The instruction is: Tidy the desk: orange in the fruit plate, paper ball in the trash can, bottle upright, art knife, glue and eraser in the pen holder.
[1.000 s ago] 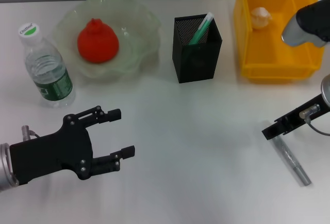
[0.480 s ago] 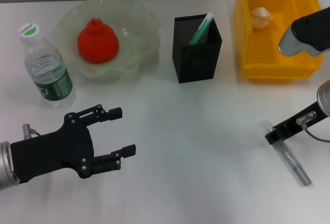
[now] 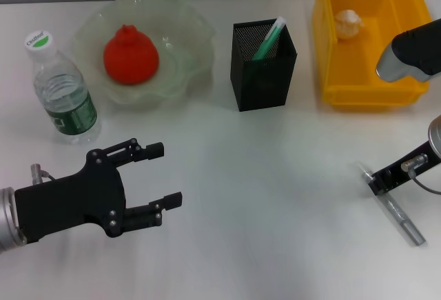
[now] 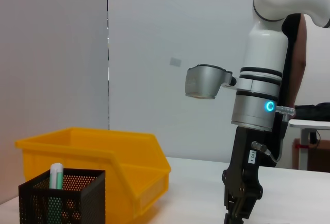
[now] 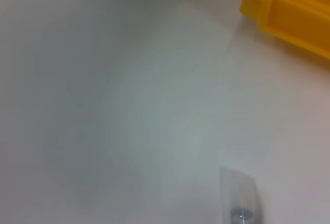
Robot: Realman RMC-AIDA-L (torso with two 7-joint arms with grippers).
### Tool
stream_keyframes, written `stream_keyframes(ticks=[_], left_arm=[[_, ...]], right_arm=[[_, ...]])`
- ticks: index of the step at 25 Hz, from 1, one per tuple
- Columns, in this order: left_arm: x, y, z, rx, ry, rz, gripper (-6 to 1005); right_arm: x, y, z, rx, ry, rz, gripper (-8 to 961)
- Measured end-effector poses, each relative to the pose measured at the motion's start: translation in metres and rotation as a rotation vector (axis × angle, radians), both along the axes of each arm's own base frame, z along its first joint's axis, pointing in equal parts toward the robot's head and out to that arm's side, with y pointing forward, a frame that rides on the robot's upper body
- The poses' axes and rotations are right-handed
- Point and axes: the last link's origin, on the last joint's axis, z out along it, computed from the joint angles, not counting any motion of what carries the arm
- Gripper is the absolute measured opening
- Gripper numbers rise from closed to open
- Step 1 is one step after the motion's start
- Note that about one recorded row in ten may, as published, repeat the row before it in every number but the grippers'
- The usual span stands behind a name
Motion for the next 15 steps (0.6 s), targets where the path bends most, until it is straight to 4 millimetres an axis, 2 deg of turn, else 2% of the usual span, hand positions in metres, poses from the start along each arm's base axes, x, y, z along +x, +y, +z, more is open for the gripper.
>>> stream_keyframes(ticks=[7,9,10,11,14,15], left_arm=[[0.000,0.000,0.000,-0.004,-0.001,0.000,783],[0.000,0.000,0.000,-0.008,-0.003,0.005,783],[0.000,0.000,0.000,-0.008,-0.003,0.005,783],[0.000,0.000,0.000,-0.008,-0.003,0.004,783],[0.001,0.000,0.000,-0.008,-0.004,0.003,783],[0.001,0.000,0.000,-0.008,-0.004,0.003,783]], right_arm=[[-0.009,-0.003,0.011,0.024,0.062,0.047,120],[-0.024,-0.002,0.028,0.078,0.159,0.105,119],[-0.024,-0.002,0.028,0.078,0.159,0.105,119],[-0.035,0.000,0.043,0.134,0.220,0.168,119],[-0.054,0.004,0.061,0.228,0.342,0.319,118],[-0.054,0.004,0.061,0.228,0.342,0.319,117]])
